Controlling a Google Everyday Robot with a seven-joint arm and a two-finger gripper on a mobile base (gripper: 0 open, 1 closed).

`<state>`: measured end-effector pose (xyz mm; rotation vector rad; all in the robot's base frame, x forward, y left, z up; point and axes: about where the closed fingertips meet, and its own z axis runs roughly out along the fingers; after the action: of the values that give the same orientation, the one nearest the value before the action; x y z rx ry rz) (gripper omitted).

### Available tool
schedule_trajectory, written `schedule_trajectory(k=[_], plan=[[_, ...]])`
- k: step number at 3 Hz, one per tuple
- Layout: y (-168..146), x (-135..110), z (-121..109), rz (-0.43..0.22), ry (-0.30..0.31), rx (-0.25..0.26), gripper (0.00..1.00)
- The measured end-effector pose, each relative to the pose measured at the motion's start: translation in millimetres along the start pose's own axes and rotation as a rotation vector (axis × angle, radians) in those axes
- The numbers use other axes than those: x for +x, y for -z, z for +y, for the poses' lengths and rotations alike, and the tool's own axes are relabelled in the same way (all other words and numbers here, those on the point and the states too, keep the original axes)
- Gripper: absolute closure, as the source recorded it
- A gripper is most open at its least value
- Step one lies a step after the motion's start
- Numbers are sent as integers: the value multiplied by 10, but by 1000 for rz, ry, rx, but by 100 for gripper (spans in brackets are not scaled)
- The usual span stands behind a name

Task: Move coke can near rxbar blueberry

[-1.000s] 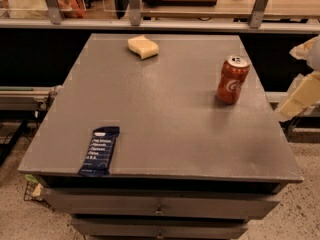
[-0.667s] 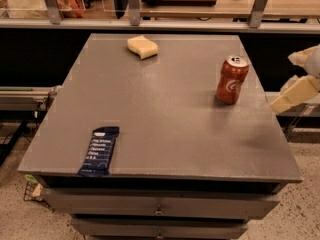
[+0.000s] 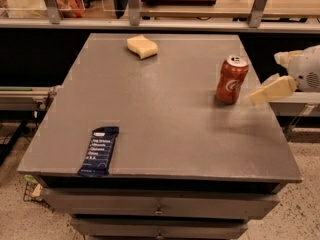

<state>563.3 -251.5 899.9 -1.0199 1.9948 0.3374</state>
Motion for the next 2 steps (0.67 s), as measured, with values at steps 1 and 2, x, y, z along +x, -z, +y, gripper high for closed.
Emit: schedule_trajectory(k=[1,2], plan=[[-306,-112,27,-101,-42,29,0],[-510,-206,90,-147,-89,28,0]])
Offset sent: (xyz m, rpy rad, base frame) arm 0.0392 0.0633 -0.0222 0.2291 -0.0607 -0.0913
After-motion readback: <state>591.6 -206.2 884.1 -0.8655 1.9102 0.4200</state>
